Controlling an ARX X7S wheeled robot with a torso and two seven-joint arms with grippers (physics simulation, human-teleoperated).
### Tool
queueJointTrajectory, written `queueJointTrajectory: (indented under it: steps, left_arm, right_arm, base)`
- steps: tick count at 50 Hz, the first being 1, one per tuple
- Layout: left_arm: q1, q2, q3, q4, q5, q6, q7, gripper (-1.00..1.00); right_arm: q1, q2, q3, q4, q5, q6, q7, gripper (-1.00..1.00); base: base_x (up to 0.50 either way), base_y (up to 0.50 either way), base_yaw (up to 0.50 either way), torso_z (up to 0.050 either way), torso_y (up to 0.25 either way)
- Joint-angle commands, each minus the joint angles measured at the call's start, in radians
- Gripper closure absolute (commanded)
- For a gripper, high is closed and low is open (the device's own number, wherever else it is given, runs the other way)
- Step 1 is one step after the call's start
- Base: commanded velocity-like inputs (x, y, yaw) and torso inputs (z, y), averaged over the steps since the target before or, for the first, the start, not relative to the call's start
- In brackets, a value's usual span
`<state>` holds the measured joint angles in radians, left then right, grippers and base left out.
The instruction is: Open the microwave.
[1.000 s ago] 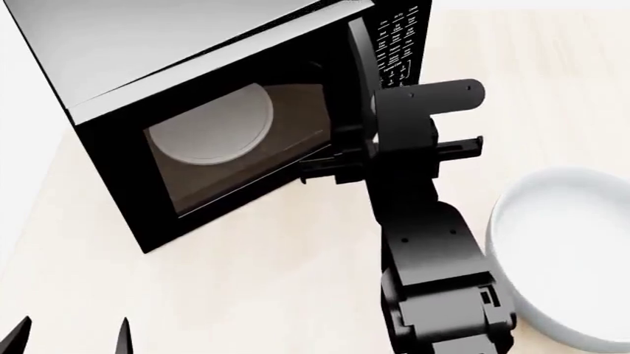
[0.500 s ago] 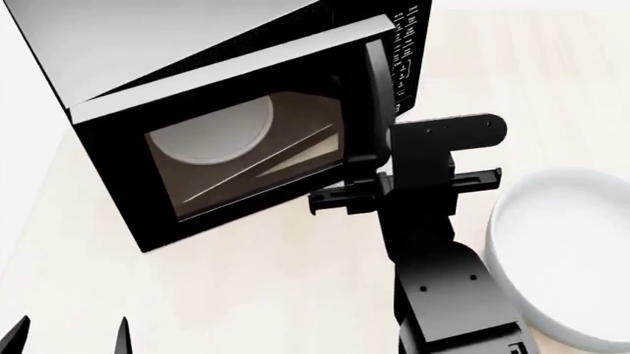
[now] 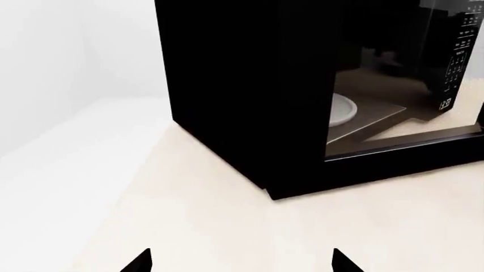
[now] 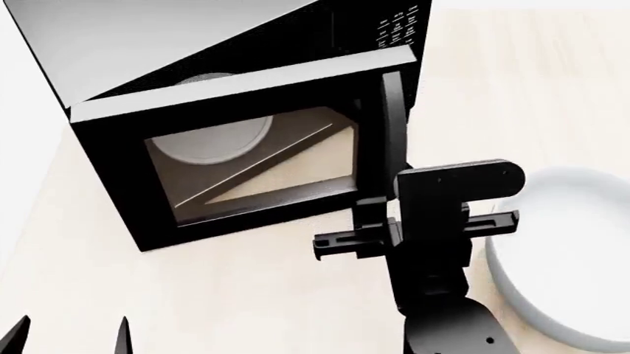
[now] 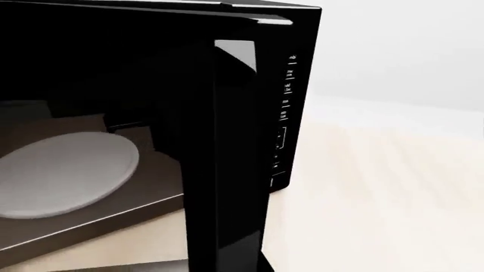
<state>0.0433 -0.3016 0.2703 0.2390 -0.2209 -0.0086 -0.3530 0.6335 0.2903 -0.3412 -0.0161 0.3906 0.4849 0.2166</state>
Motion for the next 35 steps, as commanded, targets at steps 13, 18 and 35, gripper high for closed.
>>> queueJointTrajectory:
  steps: [13, 18, 35]
  left_arm:
    - [-0.001, -0.005, 0.009, -0.001, -0.001, 0.002, -0.008, -1.00]
    - [0.000, -0.006, 0.009, 0.002, 0.000, 0.001, -0.012, -1.00]
    - [0.001, -0.013, 0.010, 0.012, -0.005, -0.005, -0.020, -1.00]
  right_arm:
    - [-0.103, 0.023, -0.020, -0.247, 0.123, 0.006, -0.009, 1.00]
    - [-0.118, 0.026, -0.017, -0.263, 0.128, -0.003, -0.008, 1.00]
    - [-0.129, 0.027, -0.015, -0.237, 0.131, -0.030, -0.015, -1.00]
  base:
    - [0.00, 0.00, 0.00, 0.000, 0.002]
    - [0.00, 0.00, 0.00, 0.003, 0.004]
    - [0.00, 0.00, 0.00, 0.000, 0.002]
